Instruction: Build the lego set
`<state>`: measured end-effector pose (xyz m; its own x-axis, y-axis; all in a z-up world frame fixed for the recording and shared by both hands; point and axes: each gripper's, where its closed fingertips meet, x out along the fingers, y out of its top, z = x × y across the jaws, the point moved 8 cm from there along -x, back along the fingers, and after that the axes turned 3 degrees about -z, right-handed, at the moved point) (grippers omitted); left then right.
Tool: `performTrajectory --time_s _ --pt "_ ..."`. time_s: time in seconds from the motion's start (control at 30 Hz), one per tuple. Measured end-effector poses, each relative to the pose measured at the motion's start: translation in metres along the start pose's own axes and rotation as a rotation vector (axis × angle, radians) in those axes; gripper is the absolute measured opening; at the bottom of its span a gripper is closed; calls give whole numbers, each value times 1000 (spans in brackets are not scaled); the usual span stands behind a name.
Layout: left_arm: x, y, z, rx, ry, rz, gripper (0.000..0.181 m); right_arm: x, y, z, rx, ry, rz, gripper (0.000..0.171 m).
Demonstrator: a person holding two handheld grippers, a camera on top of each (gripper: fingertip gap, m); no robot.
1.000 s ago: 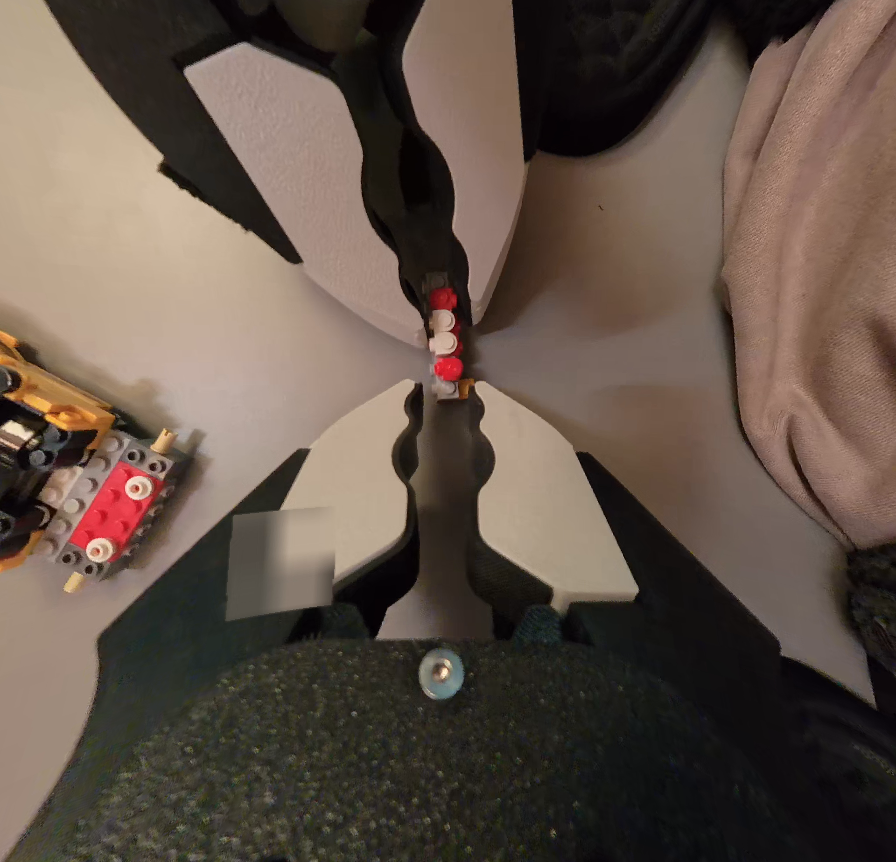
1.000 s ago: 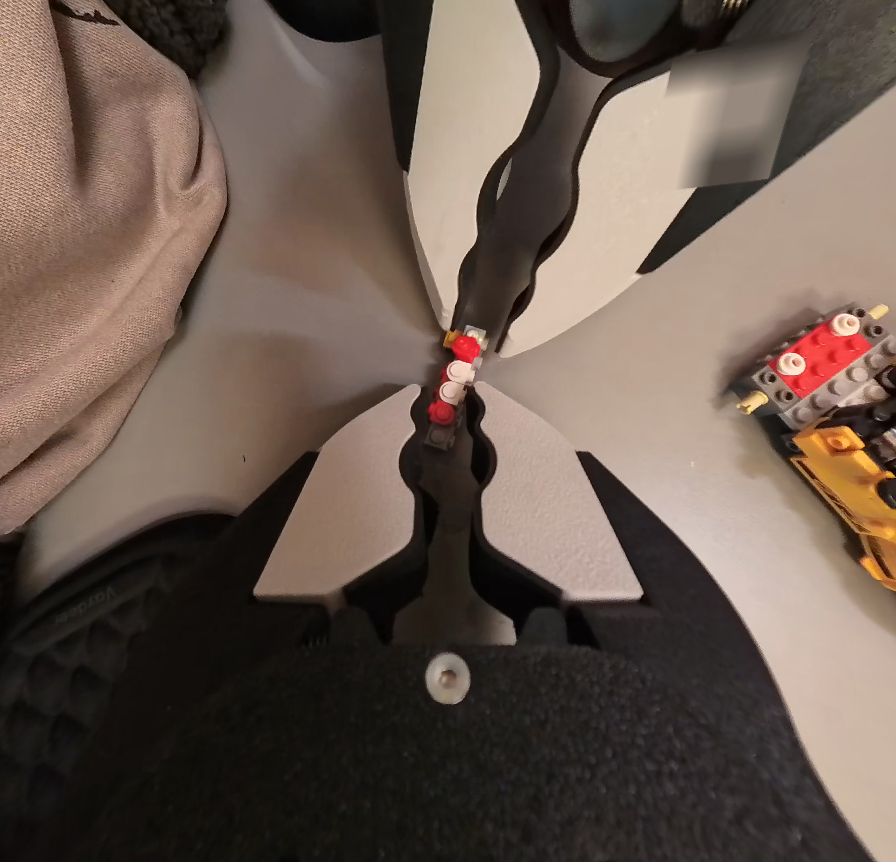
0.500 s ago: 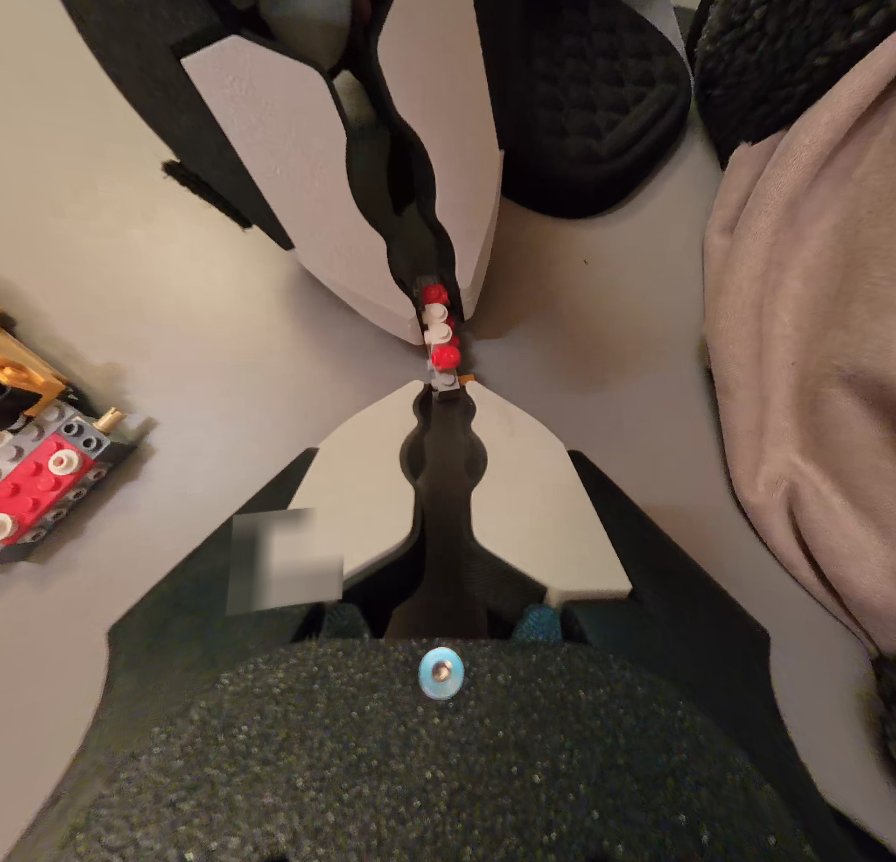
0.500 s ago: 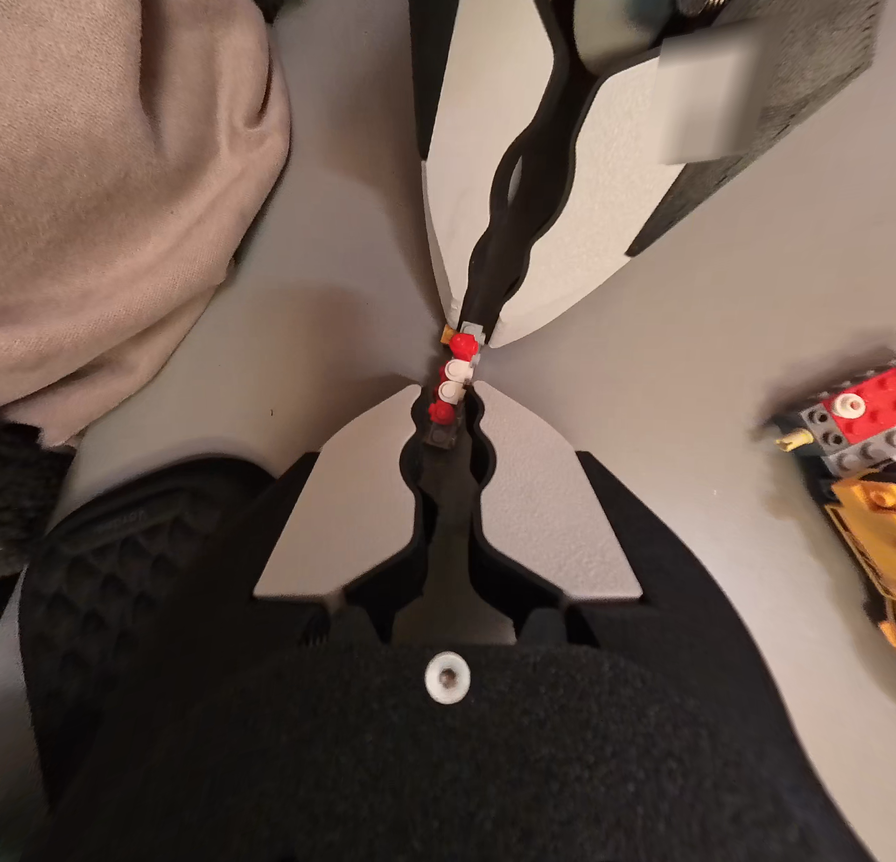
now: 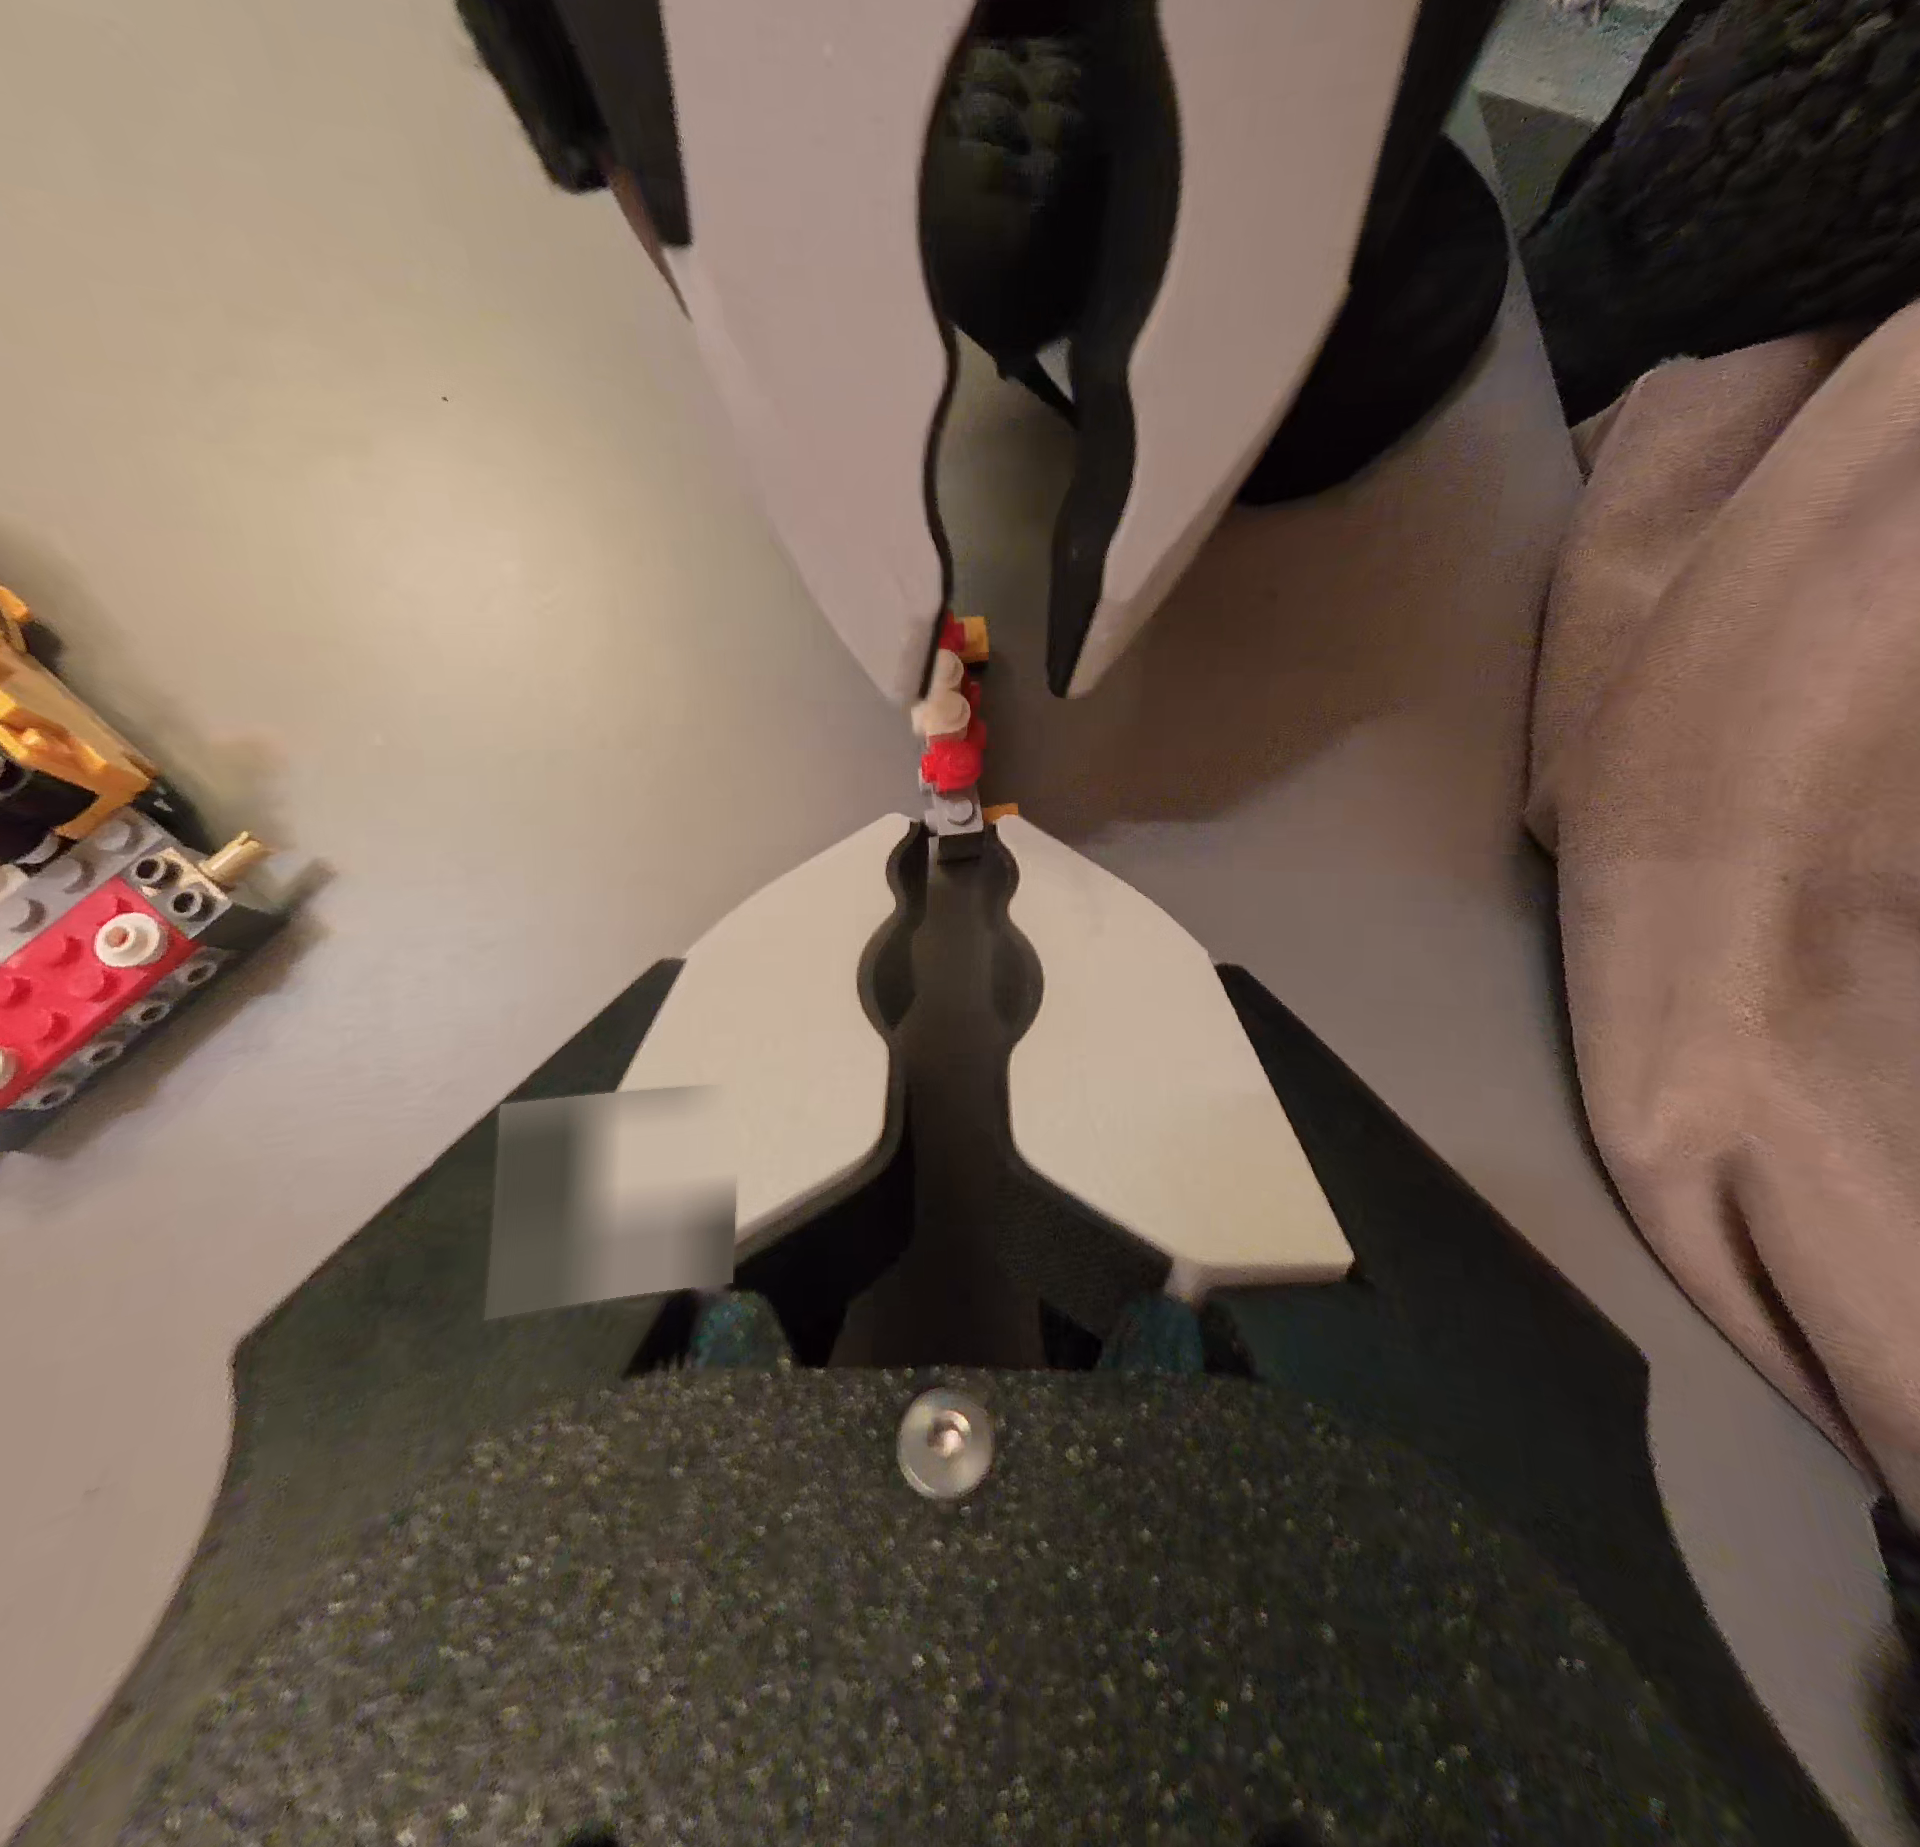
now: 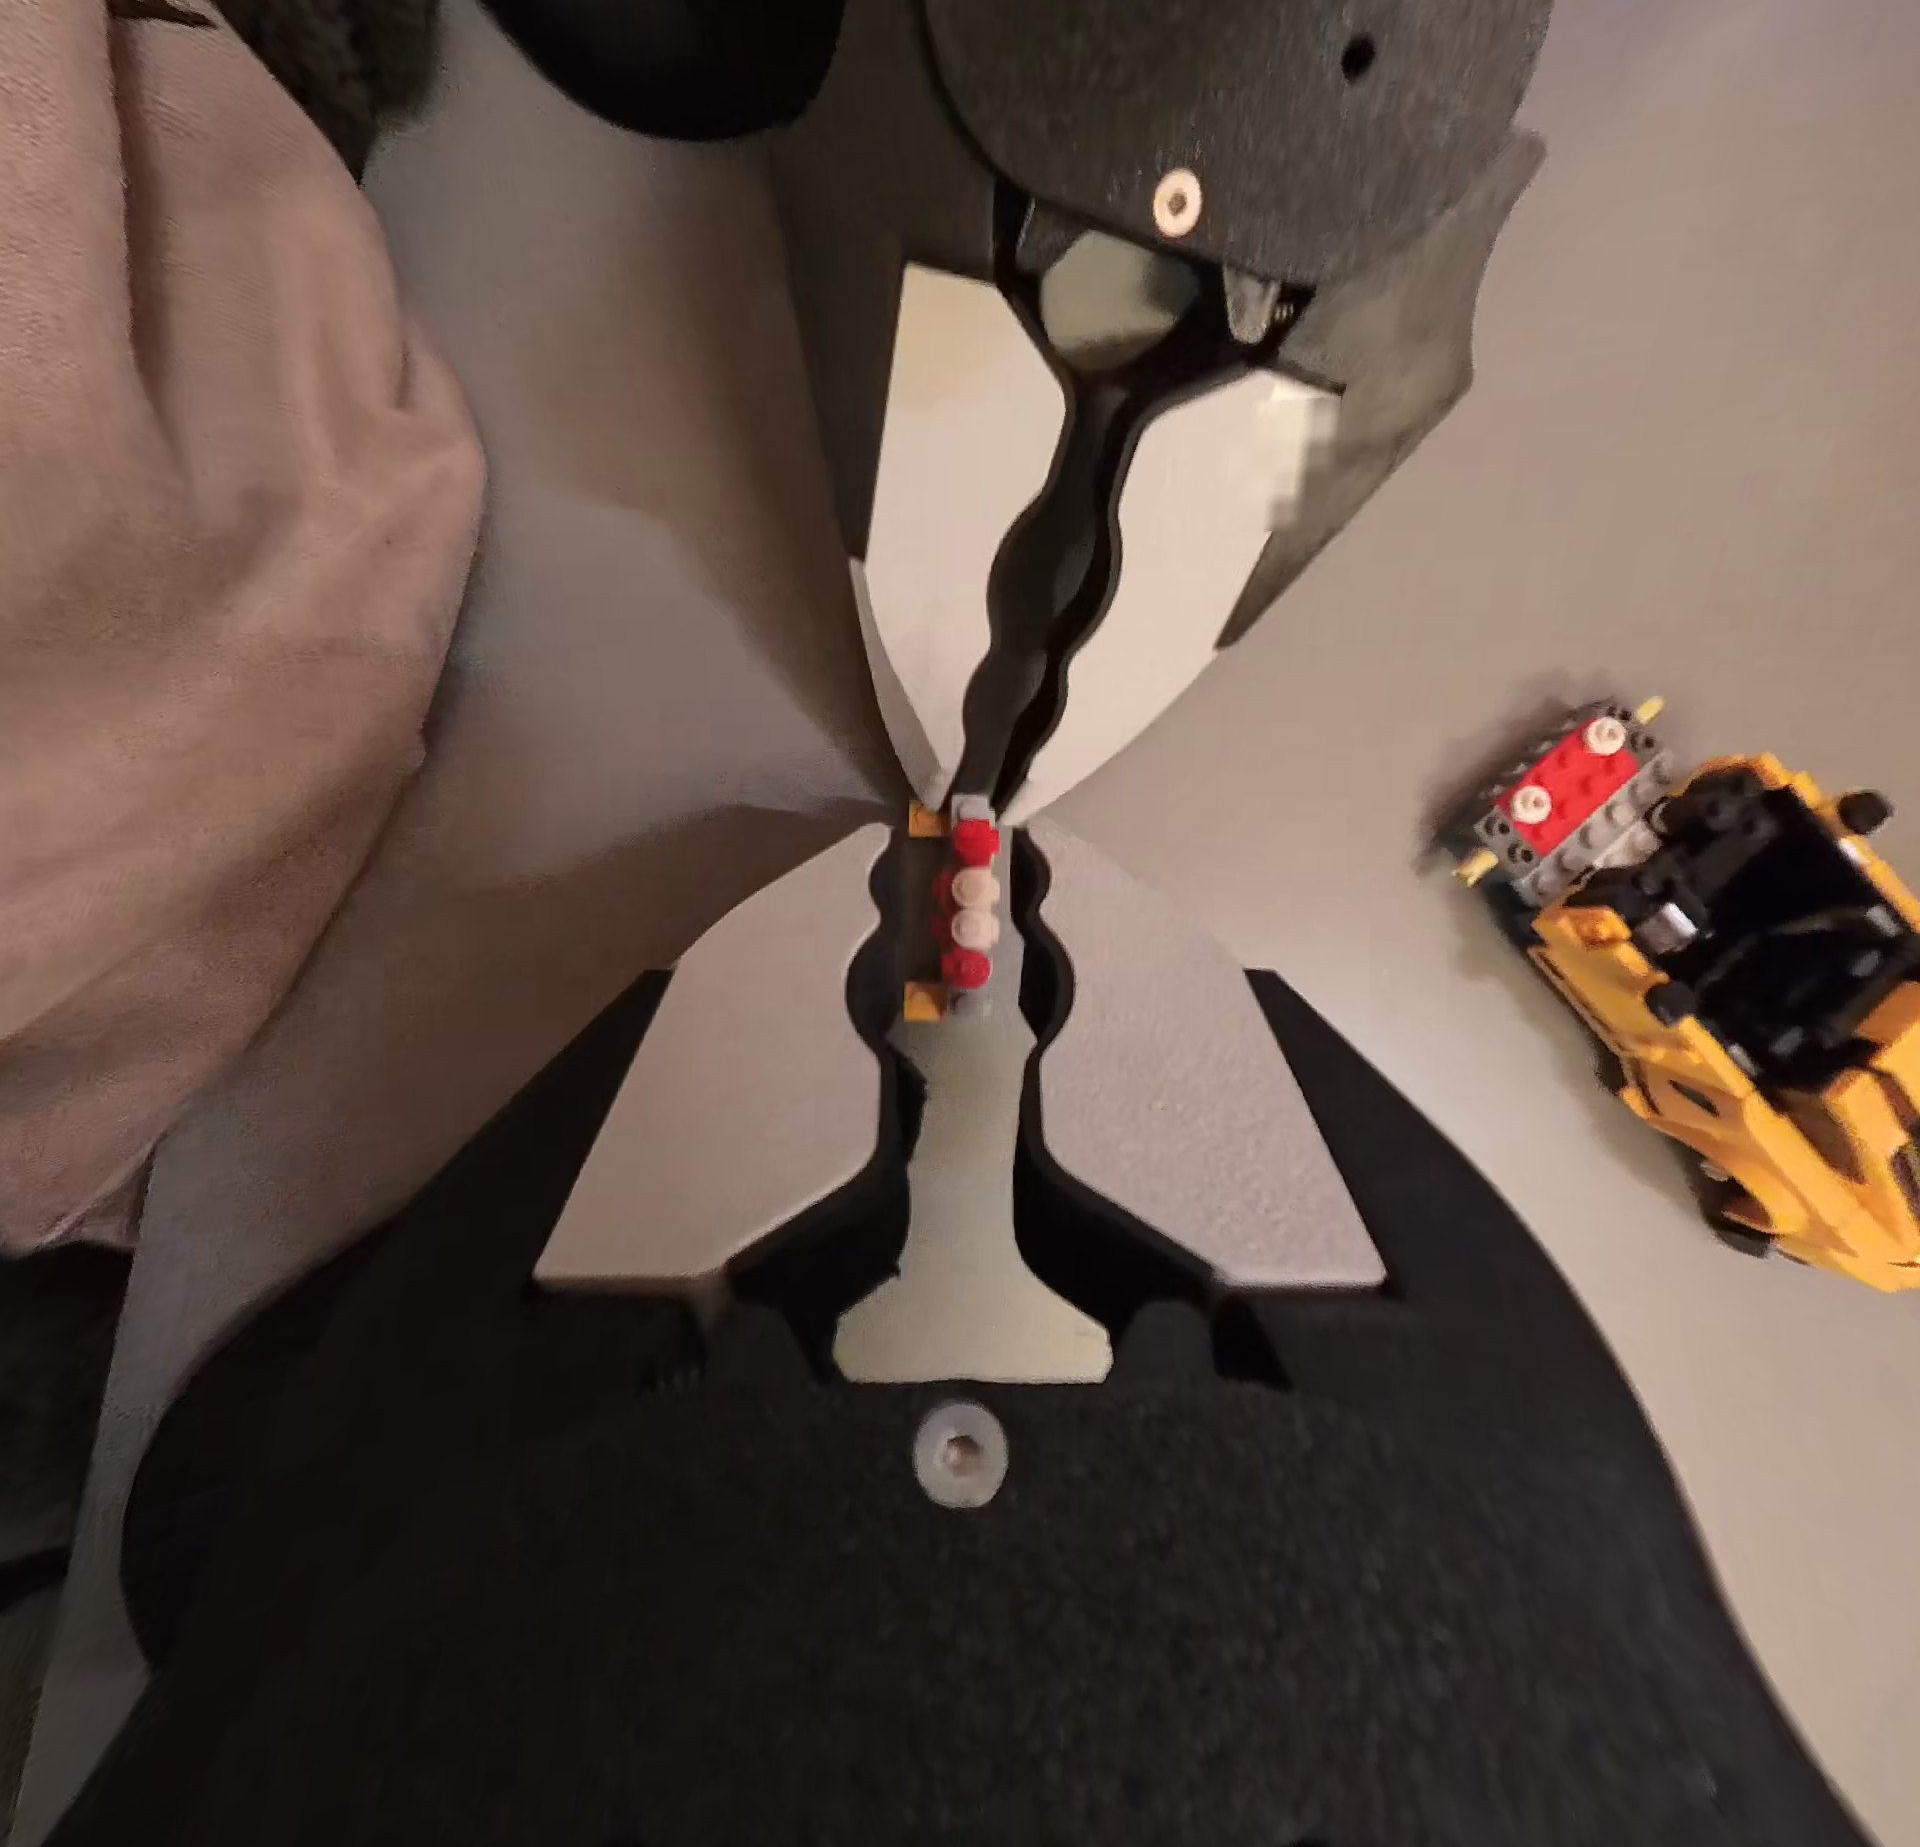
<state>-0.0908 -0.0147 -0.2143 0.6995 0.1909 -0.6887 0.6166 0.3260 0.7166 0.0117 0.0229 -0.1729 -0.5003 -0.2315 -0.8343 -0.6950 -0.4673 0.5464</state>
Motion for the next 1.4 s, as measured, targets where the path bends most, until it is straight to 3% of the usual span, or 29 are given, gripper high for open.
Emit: performTrajectory --time_s 0.4,1.4 --pt "0 0 7 21 39 -24 10 16 12 -5 24 -33 -193 10" --pt "1 -1 11 -27 63 -15 9 19 16 -17 -42 -151 -363 7"
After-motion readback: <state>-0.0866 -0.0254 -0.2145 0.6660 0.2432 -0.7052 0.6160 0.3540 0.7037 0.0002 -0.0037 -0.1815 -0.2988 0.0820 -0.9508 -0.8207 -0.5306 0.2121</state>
